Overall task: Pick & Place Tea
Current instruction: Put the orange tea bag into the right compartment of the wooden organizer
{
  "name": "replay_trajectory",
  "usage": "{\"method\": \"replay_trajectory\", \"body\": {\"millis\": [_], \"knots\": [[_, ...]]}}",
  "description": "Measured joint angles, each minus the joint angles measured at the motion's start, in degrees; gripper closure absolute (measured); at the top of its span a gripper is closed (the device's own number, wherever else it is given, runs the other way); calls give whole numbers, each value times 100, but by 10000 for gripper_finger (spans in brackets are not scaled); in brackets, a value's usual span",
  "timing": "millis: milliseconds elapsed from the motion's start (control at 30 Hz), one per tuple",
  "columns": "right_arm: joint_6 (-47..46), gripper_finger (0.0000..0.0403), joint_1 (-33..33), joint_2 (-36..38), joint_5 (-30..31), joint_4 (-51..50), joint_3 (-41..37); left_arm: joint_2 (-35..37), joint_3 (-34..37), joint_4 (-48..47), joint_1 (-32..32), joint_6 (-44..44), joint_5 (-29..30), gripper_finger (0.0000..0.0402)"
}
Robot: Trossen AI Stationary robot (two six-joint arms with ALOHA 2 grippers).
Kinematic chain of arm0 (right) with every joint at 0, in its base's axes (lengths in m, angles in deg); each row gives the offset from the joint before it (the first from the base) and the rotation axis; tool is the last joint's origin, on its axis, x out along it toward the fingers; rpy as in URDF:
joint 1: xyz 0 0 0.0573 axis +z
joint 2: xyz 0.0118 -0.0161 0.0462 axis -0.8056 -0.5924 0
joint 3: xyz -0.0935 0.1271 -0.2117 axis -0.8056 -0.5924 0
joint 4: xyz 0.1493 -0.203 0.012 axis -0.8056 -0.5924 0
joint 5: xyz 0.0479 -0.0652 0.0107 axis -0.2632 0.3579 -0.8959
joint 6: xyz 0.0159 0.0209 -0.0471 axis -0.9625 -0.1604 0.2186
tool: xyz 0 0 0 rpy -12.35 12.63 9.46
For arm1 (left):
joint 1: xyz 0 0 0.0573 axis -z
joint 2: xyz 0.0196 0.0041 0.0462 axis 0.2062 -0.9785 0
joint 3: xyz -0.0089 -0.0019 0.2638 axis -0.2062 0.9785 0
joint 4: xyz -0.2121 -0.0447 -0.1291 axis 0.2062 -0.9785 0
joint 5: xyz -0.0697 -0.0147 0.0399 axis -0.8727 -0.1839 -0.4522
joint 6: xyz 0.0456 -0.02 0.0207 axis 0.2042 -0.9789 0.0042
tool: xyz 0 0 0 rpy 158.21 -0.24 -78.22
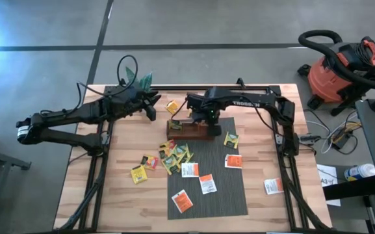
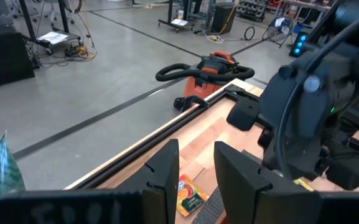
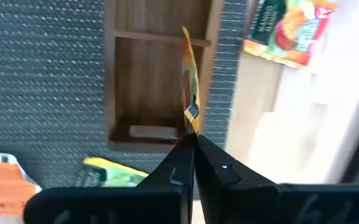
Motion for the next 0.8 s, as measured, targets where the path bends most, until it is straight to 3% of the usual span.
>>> {"method": "replay_trajectory", "body": {"millis": [233, 400, 533, 667, 800], "knots": [[182, 394, 9, 2, 388, -79, 323, -16, 68, 16, 1, -233, -3, 305], [44, 394, -90, 6, -120, -563, 919, -298, 68, 309, -2, -375, -484, 305], [-302, 394, -243, 43, -494, -623, 1446, -940, 68, 829, 3, 139, -1046, 305], [-386, 394, -293, 59, -504, -754, 1916, -1759, 68, 1642, -48, 892, -1075, 305], [-420, 394, -282, 59, -515, -845, 2102, -2453, 4, 2258, -147, 816, -1079, 305]]}}
